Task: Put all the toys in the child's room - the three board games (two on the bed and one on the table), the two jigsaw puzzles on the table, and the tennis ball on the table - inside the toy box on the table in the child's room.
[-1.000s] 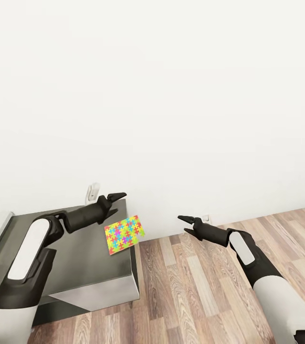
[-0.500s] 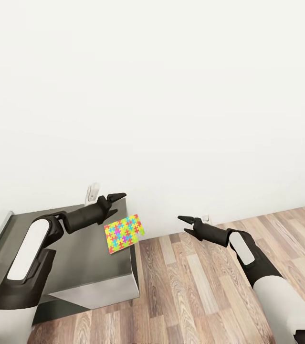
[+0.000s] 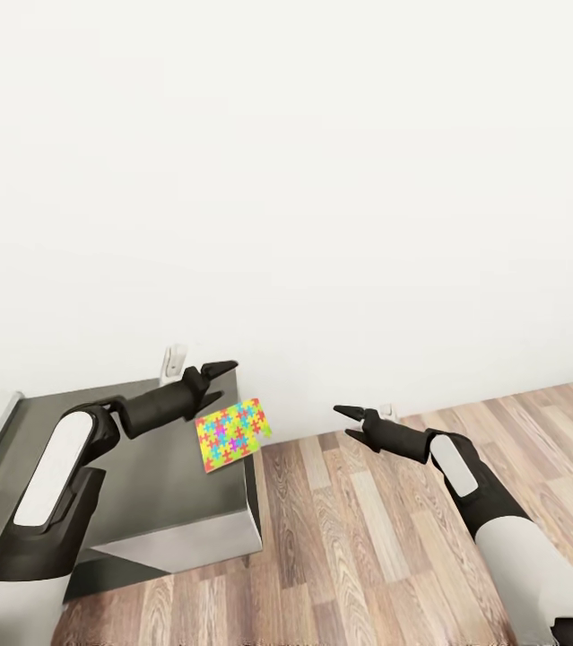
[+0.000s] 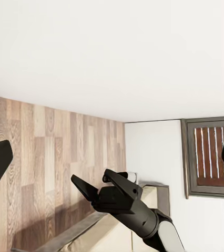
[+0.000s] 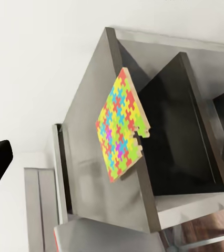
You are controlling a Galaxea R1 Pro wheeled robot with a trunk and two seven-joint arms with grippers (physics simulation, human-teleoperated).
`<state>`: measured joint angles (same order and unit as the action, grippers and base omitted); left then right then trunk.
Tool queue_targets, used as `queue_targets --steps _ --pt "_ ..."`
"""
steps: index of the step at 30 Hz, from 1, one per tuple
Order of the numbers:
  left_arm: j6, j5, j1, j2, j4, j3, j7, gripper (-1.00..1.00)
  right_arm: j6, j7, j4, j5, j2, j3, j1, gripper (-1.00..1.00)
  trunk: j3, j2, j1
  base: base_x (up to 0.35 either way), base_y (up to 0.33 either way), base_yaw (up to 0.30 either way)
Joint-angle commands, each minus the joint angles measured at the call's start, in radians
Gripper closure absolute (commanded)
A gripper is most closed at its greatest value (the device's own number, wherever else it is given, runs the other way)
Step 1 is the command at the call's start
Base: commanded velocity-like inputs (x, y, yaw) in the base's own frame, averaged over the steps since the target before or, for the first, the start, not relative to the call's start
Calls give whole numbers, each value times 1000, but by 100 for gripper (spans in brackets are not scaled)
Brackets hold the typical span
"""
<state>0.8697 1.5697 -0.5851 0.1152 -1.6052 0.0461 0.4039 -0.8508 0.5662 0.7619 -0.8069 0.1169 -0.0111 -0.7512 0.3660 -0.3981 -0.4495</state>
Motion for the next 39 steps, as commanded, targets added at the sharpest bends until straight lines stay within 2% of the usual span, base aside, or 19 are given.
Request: queue_targets --steps 1,7,21,26,39 --pt "0 10 -1 1 -1 1 10 -100 -5 2 0 -1 0 -1 -1 -100 3 -2 0 0 0 0" --pt "4 15 -1 3 -1 2 -67 -100 -7 2 -3 -1 -2 -2 -13 -100 13 -2 0 0 0 0" --pt "6 16 2 13 -1 2 -98 -100 -6 3 -4 -1 -2 -4 -21 -100 36 -2 0 0 0 0" --pt "5 16 2 13 -1 3 -100 -100 -5 0 -12 -1 -2 -4 -41 -100 44 -2 0 0 0 0" --pt "4 16 3 14 -1 3 -109 -100 36 -2 -211 4 -2 -4 -147 -100 65 -2 0 0 0 0"
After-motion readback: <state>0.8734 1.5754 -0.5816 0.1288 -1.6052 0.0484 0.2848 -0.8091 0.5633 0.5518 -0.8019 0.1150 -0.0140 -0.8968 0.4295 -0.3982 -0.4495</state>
